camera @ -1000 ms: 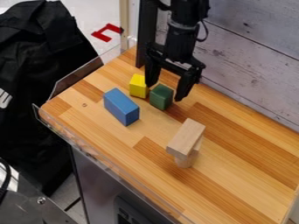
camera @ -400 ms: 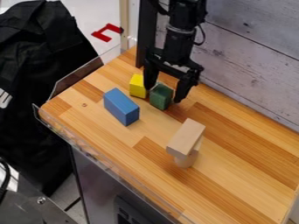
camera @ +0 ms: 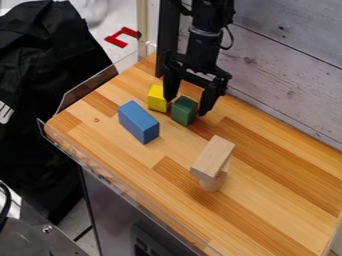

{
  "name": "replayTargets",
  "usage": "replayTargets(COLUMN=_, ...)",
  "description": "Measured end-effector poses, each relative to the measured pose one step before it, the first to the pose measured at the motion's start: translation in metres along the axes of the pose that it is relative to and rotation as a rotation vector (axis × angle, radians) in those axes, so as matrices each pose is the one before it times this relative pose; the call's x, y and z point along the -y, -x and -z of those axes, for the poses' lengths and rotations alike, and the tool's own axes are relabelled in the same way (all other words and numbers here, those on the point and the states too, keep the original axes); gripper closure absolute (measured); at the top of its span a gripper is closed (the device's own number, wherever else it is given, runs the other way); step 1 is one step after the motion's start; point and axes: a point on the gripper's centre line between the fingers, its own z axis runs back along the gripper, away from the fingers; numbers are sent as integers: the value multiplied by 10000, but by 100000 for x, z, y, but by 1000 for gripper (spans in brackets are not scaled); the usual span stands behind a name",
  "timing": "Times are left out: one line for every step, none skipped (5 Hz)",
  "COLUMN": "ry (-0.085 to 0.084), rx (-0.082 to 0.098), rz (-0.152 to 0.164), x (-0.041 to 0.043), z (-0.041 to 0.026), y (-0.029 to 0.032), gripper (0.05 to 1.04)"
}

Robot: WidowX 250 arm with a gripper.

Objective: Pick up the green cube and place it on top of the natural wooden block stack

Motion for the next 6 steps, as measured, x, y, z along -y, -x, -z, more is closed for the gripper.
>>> replayTargets(ry=5, rx=-138, rz=16, x=-49, z=431, y=-160, gripper=84)
replayTargets(ry=85, rx=-46, rz=-109, x=-261, z=210, y=-96, gripper=124)
replayTargets(ry=229, rx=18, rz=-265, x=-264, z=578, y=-265, gripper=410)
replayTargets(ry=33, rx=31, rz=-56, x=-4, z=-54, y=-28, gripper=536)
replayTargets(ry=-33, rx=-62, rz=-20, x=5, z=1, y=98, gripper=536)
replayTargets(ry=41, rx=397, rz=47, x=415, z=-1948, y=1170, gripper=536)
